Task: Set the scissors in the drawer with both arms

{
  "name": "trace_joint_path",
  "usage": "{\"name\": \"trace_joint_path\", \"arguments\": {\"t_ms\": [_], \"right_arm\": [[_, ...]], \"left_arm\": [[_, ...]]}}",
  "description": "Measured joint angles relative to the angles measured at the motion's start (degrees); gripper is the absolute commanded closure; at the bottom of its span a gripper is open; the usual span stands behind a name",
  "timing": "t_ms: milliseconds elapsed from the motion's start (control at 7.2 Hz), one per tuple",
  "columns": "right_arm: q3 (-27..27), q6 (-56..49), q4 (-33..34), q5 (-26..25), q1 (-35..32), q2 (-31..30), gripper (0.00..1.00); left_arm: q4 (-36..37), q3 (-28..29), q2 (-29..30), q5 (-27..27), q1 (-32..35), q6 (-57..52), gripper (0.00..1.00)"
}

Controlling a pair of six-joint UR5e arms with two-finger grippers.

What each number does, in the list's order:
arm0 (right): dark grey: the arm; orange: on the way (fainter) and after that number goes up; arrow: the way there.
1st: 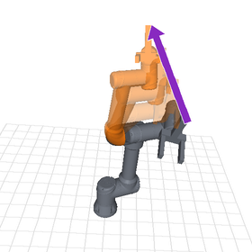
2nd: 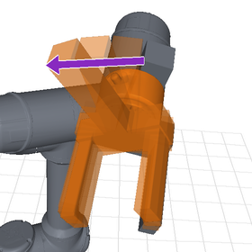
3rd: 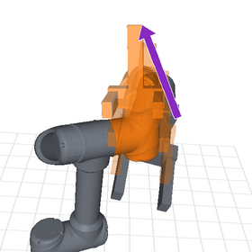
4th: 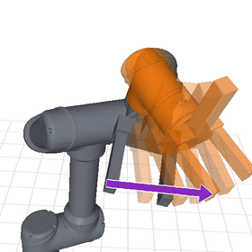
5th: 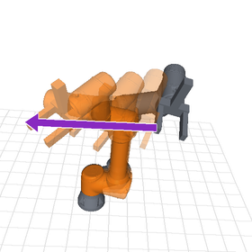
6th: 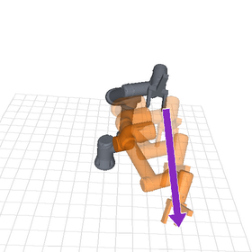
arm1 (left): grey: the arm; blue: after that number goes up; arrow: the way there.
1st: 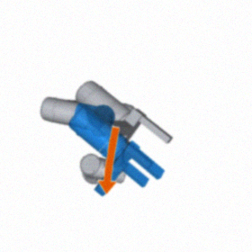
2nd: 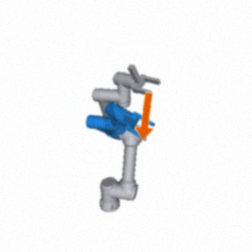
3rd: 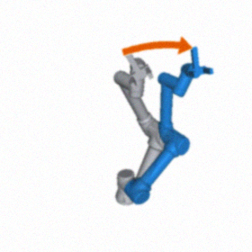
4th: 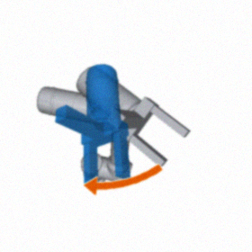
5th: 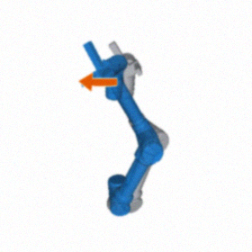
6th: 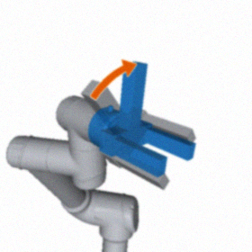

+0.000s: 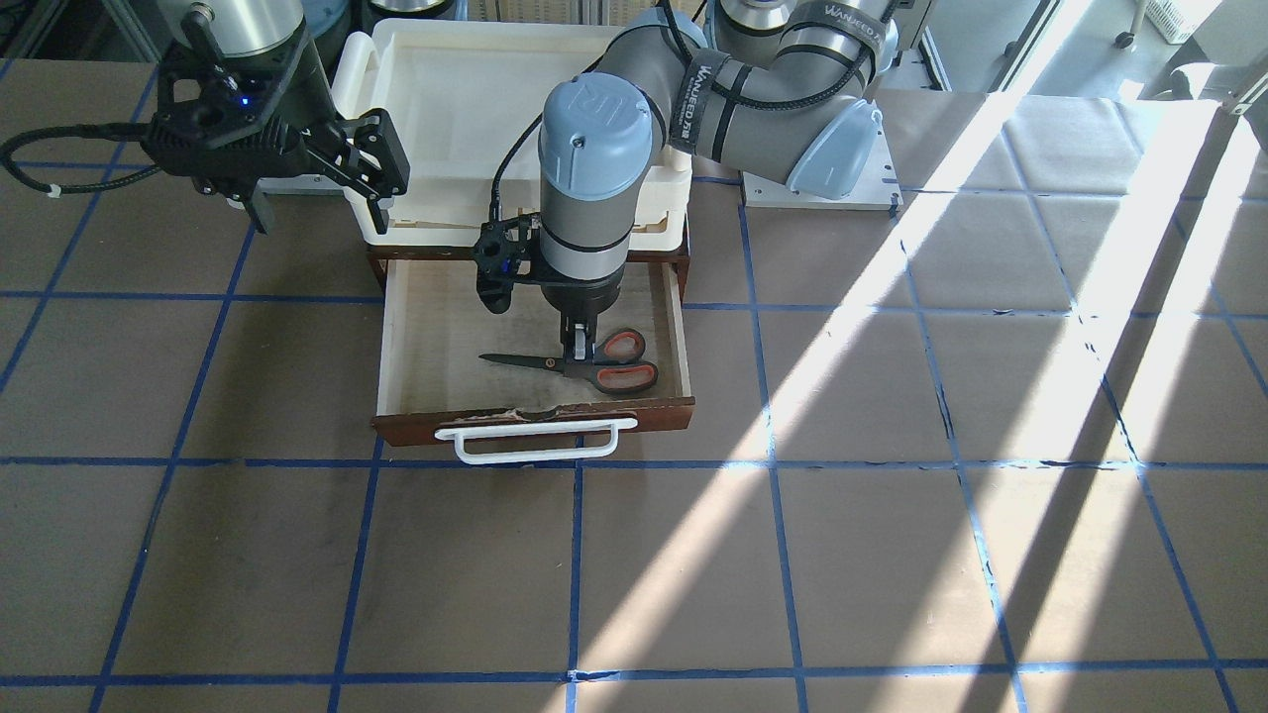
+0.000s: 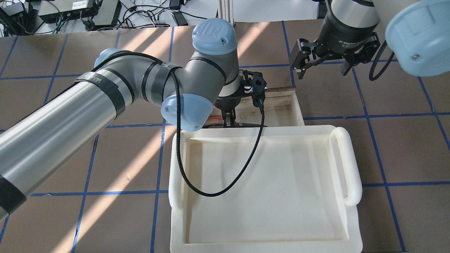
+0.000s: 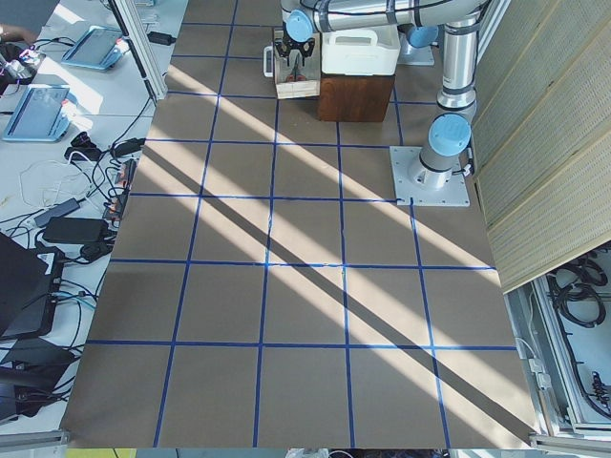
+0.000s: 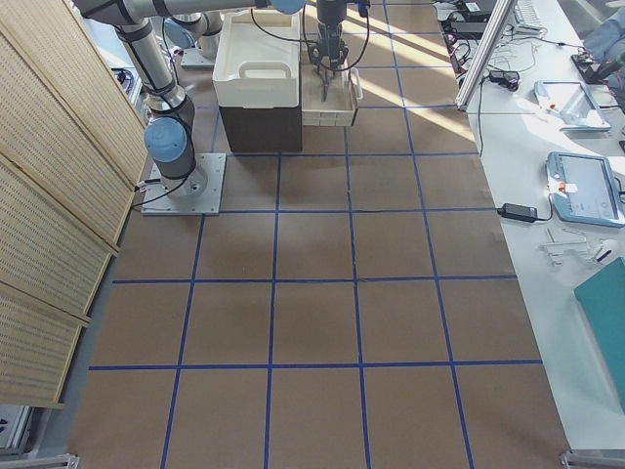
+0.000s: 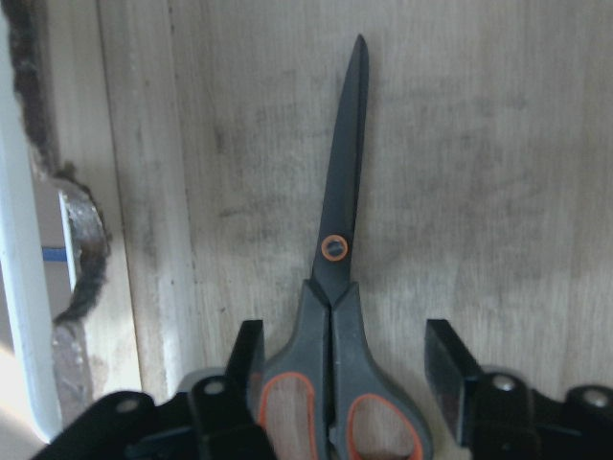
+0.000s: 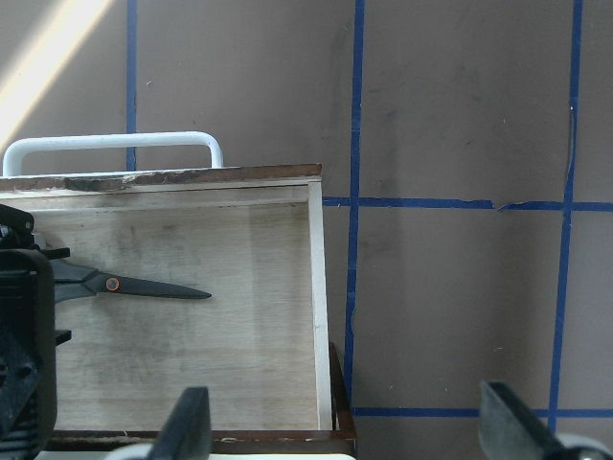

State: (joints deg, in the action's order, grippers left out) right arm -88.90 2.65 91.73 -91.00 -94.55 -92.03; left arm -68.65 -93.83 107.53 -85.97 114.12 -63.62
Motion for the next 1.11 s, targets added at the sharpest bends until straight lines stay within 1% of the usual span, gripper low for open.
{"name": "trace_joint_path", "arguments": {"t_ms": [278, 694, 833, 972, 1111], "right_arm": [[0.05, 0.12, 2.9, -0.22, 1.85, 0.4, 0.0], [0.03, 1.35, 3.94, -0.24, 3.5, 0.73, 0.0], [-0.01, 2.39, 3.86, -0.07, 3.42, 0.8, 0.0], [-0.06, 2.78, 3.75, 0.21, 3.17, 0.82, 0.0], [-0.1, 2.43, 3.7, 0.58, 2.74, 0.83, 0.0]], "left_arm": [[-0.14, 0.56, -1.5, -0.06, -0.24, 4.52, 0.13], [-0.61, 1.46, -5.93, 0.1, -3.12, 20.59, 0.12], [-0.79, 1.92, -7.44, -0.15, -4.87, 26.23, 0.03], [-1.07, 2.23, -8.78, -0.49, -7.22, 31.71, 0.0], [-2.13, 2.36, -9.99, -0.65, -10.39, 36.24, 0.0]]}}
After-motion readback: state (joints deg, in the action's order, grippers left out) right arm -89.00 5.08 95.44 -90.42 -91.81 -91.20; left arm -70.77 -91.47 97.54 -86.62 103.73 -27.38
